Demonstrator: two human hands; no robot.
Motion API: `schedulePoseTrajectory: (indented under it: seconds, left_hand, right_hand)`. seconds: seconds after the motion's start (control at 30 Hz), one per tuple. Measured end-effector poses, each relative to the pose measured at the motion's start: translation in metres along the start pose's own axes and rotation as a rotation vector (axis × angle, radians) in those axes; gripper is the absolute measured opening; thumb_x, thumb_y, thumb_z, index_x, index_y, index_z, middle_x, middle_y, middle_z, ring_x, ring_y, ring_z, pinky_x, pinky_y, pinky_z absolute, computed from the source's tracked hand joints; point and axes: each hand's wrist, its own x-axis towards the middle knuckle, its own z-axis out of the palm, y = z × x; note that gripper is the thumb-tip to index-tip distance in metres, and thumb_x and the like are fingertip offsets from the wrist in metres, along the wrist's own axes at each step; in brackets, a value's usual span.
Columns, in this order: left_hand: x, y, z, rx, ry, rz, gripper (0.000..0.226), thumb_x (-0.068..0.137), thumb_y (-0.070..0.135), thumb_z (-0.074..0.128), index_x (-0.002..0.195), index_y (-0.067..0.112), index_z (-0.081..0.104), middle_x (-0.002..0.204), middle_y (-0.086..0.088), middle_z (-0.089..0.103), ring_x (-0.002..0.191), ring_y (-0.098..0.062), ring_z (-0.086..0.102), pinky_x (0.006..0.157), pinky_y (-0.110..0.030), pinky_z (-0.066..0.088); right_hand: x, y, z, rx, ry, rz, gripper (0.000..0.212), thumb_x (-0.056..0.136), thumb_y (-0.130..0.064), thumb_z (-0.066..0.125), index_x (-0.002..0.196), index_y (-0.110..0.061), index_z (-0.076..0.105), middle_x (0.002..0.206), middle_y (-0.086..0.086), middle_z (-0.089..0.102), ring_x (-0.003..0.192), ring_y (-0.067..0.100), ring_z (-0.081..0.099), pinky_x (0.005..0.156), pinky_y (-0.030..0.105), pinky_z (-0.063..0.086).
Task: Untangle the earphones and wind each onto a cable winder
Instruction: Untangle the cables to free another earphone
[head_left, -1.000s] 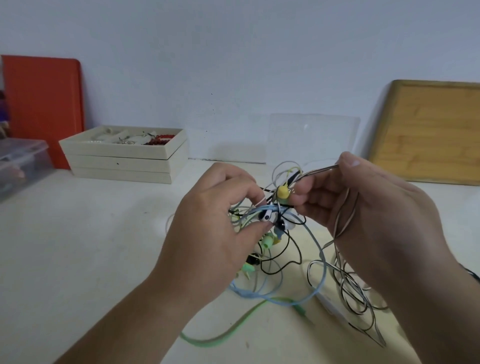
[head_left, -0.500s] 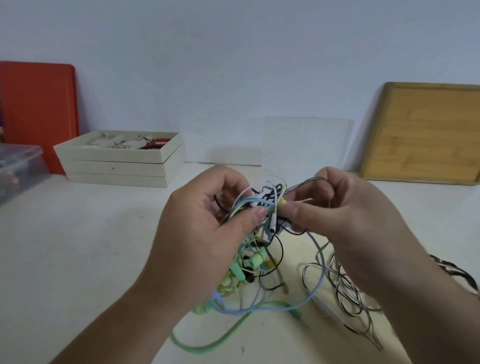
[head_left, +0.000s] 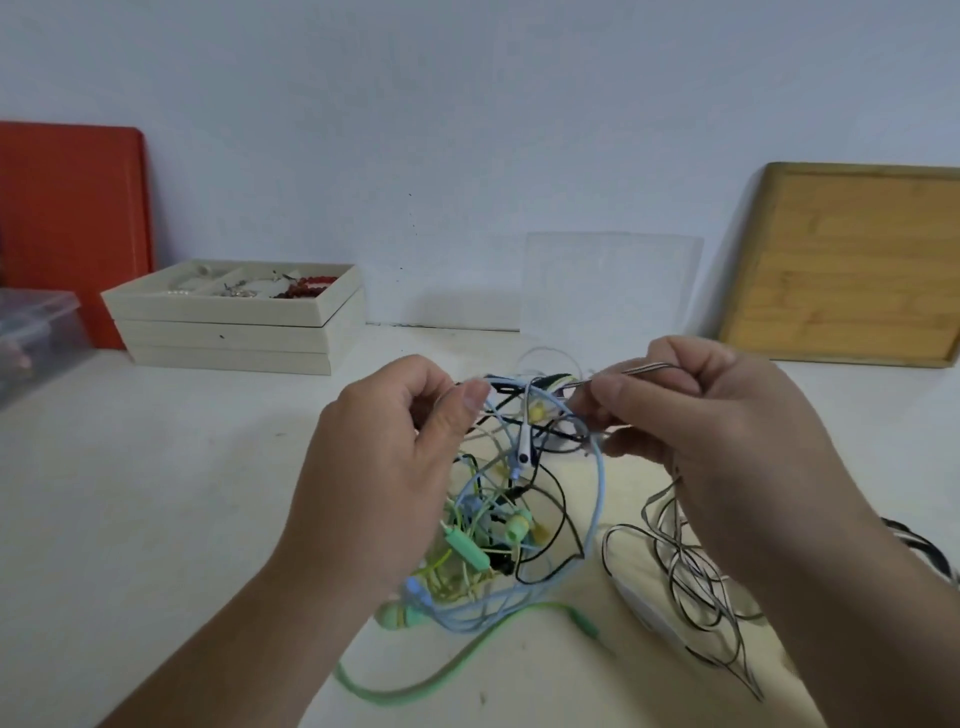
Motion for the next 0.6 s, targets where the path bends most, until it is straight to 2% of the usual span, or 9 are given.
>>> schedulePoseTrajectory:
  seconds: [0.07,0.17,0.23,0.3,0.33,0.4,0.47,0.57,0.6]
  left_hand:
    - [0.001,-0.002,0.0,-0.008,-0.026,-0.056,0.049,0.088,0.057,0.045,0.073,0.015,0.066,0.048,0.001,0.048,0.047,-0.016,0.045,0.047,-0.019,0.035]
    - [0.003,-0.005,-0.001,-0.098,-0.054,-0.178,0.044,0.095,0.049,0.053,0.072,0.014,0.066,0.054,-0.009,0.056,0.046,-0.022,0.046,0.048,-0.016,0.034]
    - [0.006,-0.007,-0.001,-0.264,-0.03,-0.3,0.044,0.092,0.054,0.059,0.075,0.015,0.069,0.061,0.002,0.062,0.056,-0.016,0.056,0.067,-0.023,0.049]
    - [0.01,-0.006,-0.002,-0.485,0.011,-0.457,0.04,0.086,0.058,0.059,0.074,0.023,0.076,0.078,0.003,0.075,0.082,-0.023,0.069,0.092,-0.046,0.054]
    - [0.011,-0.005,-0.003,-0.518,0.034,-0.491,0.041,0.087,0.057,0.06,0.071,0.024,0.076,0.076,-0.001,0.075,0.081,-0.023,0.069,0.091,-0.045,0.054]
    - [0.009,-0.004,-0.005,-0.328,0.075,-0.433,0.048,0.091,0.047,0.064,0.06,0.01,0.069,0.056,-0.013,0.059,0.053,-0.018,0.053,0.062,-0.022,0.048]
    - [0.006,-0.003,-0.008,-0.098,0.111,-0.29,0.048,0.086,0.024,0.071,0.049,0.004,0.047,0.05,-0.016,0.045,0.043,-0.025,0.035,0.045,-0.015,0.033]
    - [0.005,-0.01,-0.006,0.19,0.113,-0.131,0.033,0.076,0.012,0.074,0.054,0.012,0.049,0.076,-0.006,0.066,0.065,-0.028,0.059,0.058,-0.028,0.044]
    - [0.004,-0.009,-0.005,0.252,0.126,-0.088,0.027,0.074,0.012,0.075,0.06,0.019,0.052,0.084,0.003,0.065,0.072,-0.021,0.059,0.063,-0.022,0.042]
  right_hand:
    - [0.002,-0.001,-0.002,0.074,0.038,0.035,0.05,0.086,0.001,0.066,0.045,-0.02,0.046,0.067,0.011,0.072,0.064,0.021,0.068,0.054,0.023,0.05]
    - [0.005,-0.001,-0.005,0.181,0.109,0.097,0.047,0.087,0.001,0.063,0.046,-0.018,0.049,0.063,0.01,0.069,0.061,0.023,0.066,0.052,0.024,0.051]
    - [0.008,0.0,-0.009,0.243,0.169,0.14,0.033,0.088,0.001,0.061,0.06,-0.012,0.05,0.063,0.01,0.068,0.059,0.025,0.068,0.052,0.026,0.053]
    - [0.011,0.0,-0.011,0.3,0.206,0.186,0.019,0.09,-0.001,0.059,0.073,-0.008,0.052,0.064,0.011,0.068,0.06,0.027,0.07,0.055,0.03,0.055]
    - [0.011,-0.001,-0.011,0.327,0.208,0.198,0.018,0.091,-0.001,0.058,0.075,-0.007,0.053,0.065,0.012,0.067,0.062,0.03,0.071,0.057,0.032,0.057]
    - [0.011,-0.003,-0.009,0.371,0.198,0.202,0.022,0.092,-0.002,0.057,0.072,-0.009,0.05,0.065,0.013,0.065,0.064,0.034,0.072,0.061,0.035,0.06]
    - [0.009,-0.006,-0.006,0.392,0.181,0.185,0.03,0.093,-0.003,0.057,0.066,-0.01,0.046,0.065,0.014,0.063,0.066,0.036,0.072,0.065,0.039,0.06]
    - [0.006,-0.009,-0.002,0.407,0.127,0.166,0.035,0.09,-0.004,0.058,0.062,-0.013,0.04,0.066,0.014,0.063,0.068,0.037,0.072,0.07,0.043,0.06]
    - [0.006,-0.009,-0.001,0.409,0.102,0.166,0.034,0.087,-0.006,0.06,0.061,-0.013,0.038,0.066,0.014,0.063,0.068,0.038,0.071,0.071,0.044,0.06]
